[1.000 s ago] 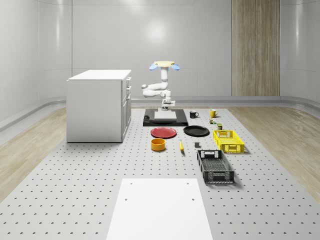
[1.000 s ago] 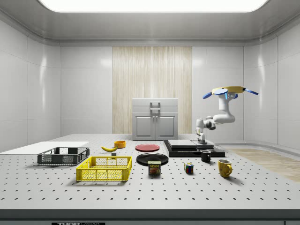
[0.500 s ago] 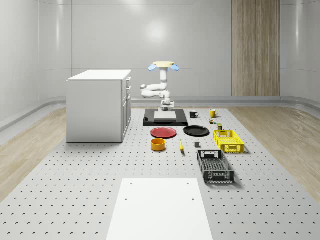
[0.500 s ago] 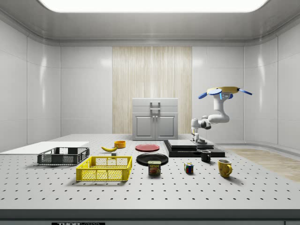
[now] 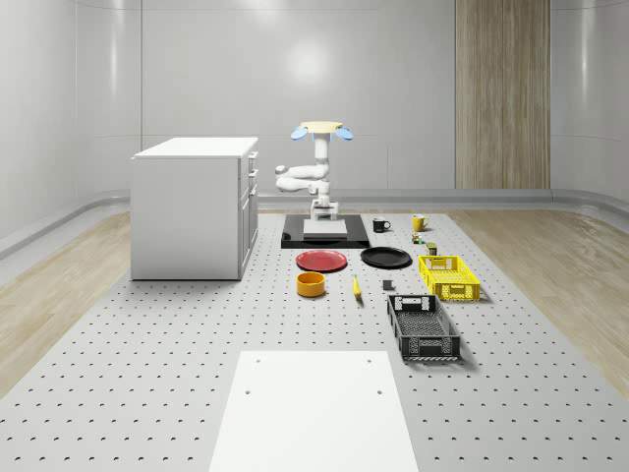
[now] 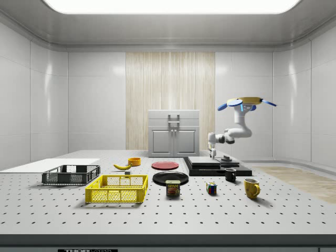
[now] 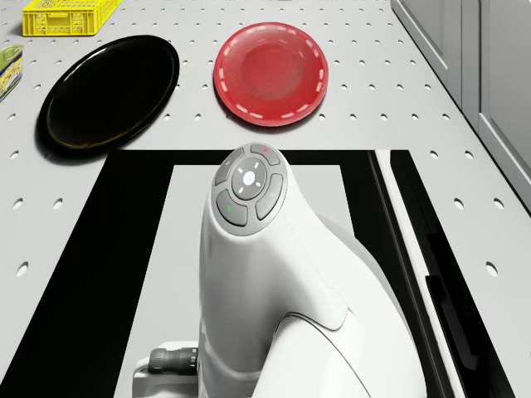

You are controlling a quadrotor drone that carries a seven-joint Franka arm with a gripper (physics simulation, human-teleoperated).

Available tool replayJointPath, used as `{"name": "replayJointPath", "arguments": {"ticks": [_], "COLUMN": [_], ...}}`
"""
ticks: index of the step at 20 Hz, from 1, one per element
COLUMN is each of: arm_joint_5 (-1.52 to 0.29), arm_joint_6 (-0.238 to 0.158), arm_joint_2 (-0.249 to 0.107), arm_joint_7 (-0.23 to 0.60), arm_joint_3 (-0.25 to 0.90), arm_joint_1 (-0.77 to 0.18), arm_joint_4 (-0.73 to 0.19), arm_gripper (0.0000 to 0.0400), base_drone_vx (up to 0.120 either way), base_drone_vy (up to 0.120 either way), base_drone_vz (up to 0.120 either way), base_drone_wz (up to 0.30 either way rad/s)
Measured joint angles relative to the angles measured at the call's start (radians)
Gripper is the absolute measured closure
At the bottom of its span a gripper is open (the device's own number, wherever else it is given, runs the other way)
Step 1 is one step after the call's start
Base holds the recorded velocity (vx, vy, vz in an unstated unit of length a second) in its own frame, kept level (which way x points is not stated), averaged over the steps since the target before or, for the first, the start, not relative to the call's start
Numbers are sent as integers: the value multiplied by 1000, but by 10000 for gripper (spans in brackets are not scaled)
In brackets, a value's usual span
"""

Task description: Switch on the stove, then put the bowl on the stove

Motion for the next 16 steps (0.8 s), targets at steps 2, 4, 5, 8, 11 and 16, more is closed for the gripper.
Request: {"name": "replayJointPath", "arguments": {"ticks": [2, 4, 5, 8, 11, 16], "arm_joint_5": [4, 8, 10, 16, 20, 26], "arm_joint_6": [8, 16, 20, 31, 39, 50], "arm_joint_2": [-9, -18, -22, -32, -41, -52], "arm_joint_7": [-30, -61, -76, -113, -136, -154], "arm_joint_3": [1, 2, 3, 5, 7, 9], "arm_joint_1": [30, 59, 74, 107, 126, 141], "arm_joint_4": [0, 2, 3, 7, 10, 13], "arm_gripper": [0, 0, 0, 0, 0, 0], "base_drone_vx": [120, 120, 120, 120, 120, 112], "base_drone_vy": [0, 0, 0, 0, 0, 0], "base_drone_vz": [0, 0, 0, 0, 0, 0], "base_drone_wz": [0, 0, 0, 0, 0, 0]}}
